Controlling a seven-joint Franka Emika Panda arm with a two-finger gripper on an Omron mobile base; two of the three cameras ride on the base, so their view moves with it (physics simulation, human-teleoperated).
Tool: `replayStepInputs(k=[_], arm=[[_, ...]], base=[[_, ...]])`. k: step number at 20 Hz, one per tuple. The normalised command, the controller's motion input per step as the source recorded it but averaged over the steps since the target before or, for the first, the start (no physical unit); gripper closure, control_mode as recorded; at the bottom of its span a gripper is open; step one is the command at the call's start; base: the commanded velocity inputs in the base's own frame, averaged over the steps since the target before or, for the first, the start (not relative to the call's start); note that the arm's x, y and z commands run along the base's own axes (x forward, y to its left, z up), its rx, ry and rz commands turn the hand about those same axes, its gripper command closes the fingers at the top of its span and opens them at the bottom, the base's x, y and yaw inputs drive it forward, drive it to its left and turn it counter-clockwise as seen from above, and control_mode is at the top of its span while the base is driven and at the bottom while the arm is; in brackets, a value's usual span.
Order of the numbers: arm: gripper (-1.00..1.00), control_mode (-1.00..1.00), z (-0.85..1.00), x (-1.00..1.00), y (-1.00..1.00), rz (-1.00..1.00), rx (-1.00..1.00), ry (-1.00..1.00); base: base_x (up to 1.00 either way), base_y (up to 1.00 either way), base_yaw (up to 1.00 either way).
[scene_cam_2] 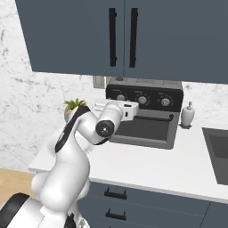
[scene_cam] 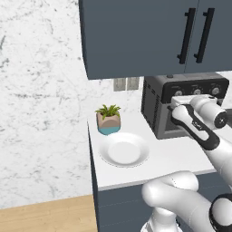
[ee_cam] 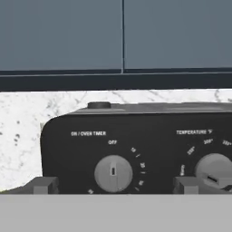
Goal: Pick up the kebab skewer and baguette bread, and place them inside the toaster oven. Close the toaster oven door and start by setting the timer.
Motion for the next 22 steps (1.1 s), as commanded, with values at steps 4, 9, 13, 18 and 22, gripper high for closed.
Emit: replayStepInputs(k=[4,9,13,18,22], arm=[[-1.0,-1.0,-0.13,0.04,-0.04,0.0,0.0,-0.01],[-1.0,-1.0,-0.2,0.1,0.18,0.0,0.0,0.0],[-1.0,-1.0,-0.03,0.19,0.18,0.0,0.0,0.0],[-1.0,-1.0,0.0,0.23,0.24,0.0,0.0,0.0],[-1.0,-1.0,0.0,0.17,0.0,0.0,0.0,0.0]], base=[[0.0,0.0,0.0],[0.0,0.0,0.0],[0.0,0.0,0.0],[0.0,0.0,0.0],[0.0,0.0,0.0]])
